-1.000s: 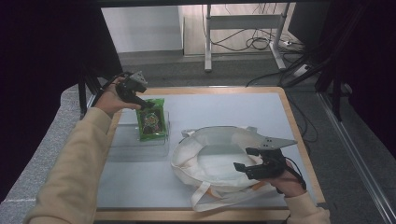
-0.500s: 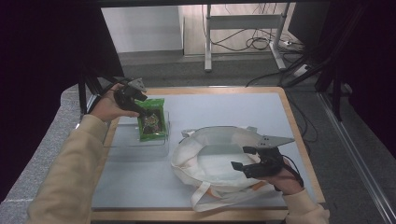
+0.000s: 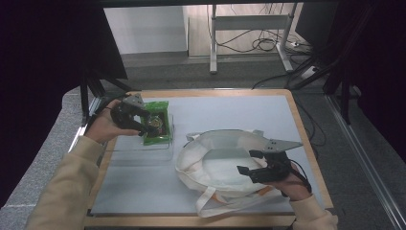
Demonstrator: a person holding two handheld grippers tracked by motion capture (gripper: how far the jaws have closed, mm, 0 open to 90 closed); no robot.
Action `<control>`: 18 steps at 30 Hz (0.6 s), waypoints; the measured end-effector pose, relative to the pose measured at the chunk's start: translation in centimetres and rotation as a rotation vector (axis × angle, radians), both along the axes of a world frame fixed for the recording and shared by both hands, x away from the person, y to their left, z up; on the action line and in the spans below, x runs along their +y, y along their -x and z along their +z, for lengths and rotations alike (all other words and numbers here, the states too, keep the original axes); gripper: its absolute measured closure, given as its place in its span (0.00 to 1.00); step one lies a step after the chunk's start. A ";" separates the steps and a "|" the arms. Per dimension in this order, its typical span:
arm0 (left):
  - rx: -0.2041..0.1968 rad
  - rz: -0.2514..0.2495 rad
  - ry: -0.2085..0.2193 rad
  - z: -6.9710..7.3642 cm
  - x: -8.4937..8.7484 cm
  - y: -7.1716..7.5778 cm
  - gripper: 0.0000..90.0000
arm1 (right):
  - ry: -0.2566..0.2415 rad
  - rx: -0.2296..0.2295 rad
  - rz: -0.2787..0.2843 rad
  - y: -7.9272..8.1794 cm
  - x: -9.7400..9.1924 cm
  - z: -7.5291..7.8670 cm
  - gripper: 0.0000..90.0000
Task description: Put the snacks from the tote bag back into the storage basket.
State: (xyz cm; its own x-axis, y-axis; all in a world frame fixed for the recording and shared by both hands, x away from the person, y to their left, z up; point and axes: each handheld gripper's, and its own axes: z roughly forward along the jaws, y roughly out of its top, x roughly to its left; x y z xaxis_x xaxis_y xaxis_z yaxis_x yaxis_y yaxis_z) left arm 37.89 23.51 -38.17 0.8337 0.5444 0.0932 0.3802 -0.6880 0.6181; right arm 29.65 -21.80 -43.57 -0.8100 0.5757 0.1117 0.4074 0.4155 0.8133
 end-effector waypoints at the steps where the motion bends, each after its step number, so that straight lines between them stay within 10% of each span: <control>1: 0.002 0.003 0.004 -0.1 -0.1 0.5 0.35 | -0.002 -0.002 -0.003 0.1 0.0 0.1 0.26; 18: 0.003 0.087 0.109 -3.1 -1.8 6.4 0.38 | -0.003 -0.009 -0.032 -0.2 -0.6 0.4 0.26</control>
State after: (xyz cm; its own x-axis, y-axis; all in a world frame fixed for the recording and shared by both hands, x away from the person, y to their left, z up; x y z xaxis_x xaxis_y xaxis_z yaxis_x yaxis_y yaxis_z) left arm 31.46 21.69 -41.28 0.7828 0.6217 0.0267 0.4379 -0.5808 0.6862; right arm 29.90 -22.42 -43.22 -0.7919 0.6013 0.1059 0.4131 0.4000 0.8181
